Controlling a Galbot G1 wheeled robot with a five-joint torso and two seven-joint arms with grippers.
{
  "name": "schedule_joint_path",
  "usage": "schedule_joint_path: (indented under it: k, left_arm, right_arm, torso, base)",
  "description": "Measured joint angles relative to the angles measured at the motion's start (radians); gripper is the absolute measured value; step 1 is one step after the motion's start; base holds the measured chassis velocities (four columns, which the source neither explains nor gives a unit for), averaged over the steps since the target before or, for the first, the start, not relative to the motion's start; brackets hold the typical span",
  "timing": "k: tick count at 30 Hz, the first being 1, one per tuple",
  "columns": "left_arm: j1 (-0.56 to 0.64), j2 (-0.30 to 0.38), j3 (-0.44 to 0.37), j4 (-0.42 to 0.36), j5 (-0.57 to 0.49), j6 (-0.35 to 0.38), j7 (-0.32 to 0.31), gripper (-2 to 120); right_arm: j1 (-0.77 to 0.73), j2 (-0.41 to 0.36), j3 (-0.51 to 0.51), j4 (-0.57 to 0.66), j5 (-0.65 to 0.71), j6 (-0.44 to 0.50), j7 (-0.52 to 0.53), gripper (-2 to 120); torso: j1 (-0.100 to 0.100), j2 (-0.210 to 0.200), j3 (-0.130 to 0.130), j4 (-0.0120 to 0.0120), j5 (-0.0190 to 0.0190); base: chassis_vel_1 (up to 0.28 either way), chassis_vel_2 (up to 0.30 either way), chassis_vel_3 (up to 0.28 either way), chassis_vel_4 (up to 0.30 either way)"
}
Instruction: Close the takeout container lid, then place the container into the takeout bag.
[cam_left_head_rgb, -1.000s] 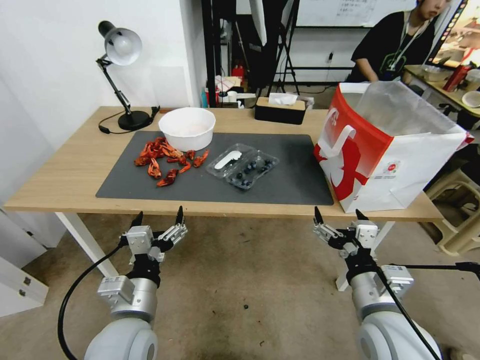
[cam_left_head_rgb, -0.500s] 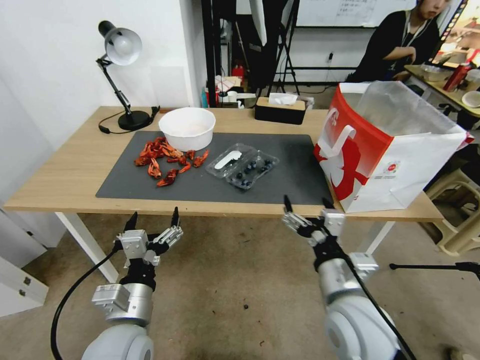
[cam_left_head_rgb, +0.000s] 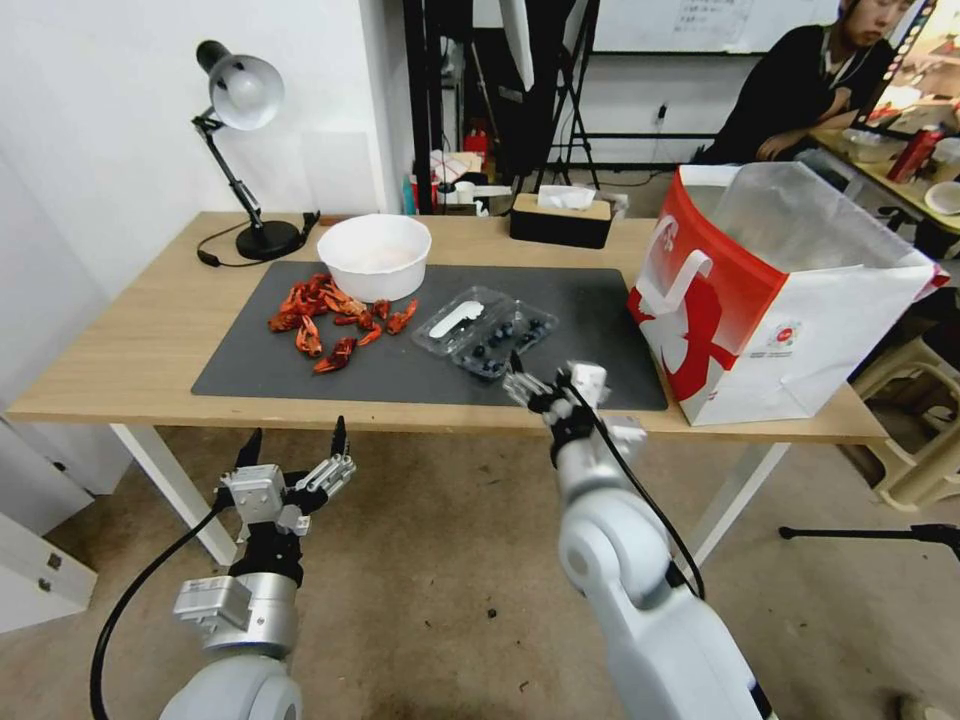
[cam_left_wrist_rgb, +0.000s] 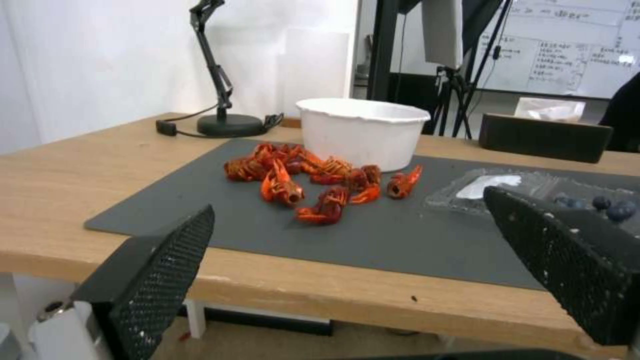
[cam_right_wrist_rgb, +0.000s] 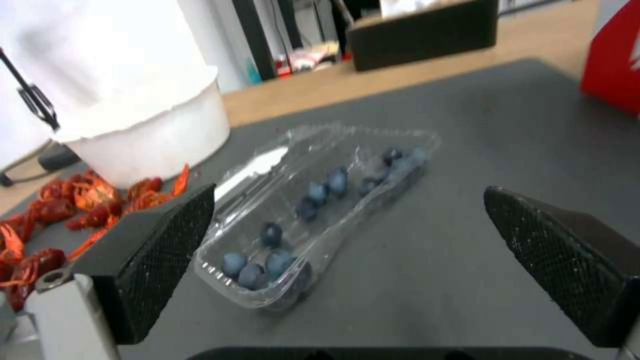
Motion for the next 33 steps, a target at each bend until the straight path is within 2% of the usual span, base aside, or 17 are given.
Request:
schedule_joint_path:
  k: [5,16,23,33]
  left_arm:
    - [0.002,-0.008,-0.002,0.002,0.003,-0.009,-0.002,100]
    - [-0.002,-0.014,-0.002,0.013,0.004,-0.015,-0.005,100]
    - [-0.006,-0.014,-0.001,0.020,0.004,-0.016,-0.008,100]
    - [-0.016,-0.012,-0.002,0.035,0.002,-0.025,-0.016,100]
  right_arm:
    - [0.059,0.008,-0.012,-0.051,0.063,-0.065,0.067,100]
    - [0.137,0.029,-0.022,-0.148,0.186,-0.131,0.185,100]
    - [0.154,0.034,-0.027,-0.160,0.200,-0.150,0.206,100]
    - [0.191,0.039,-0.019,-0.161,0.278,-0.236,0.282,100]
  torso:
    - [0.000,0.000,0.000,-0.0002,0.0000]
    - [0.000,0.000,0.000,-0.0001,0.0000]
    - [0.000,0.000,0.000,-0.0001,0.0000]
    - [0.000,0.000,0.000,-0.0001,0.0001]
  base:
    - [0.000,0.000,0.000,0.000]
    - [0.000,0.000,0.000,0.000]
    - [0.000,0.000,0.000,0.000]
    - [0.000,0.000,0.000,0.000]
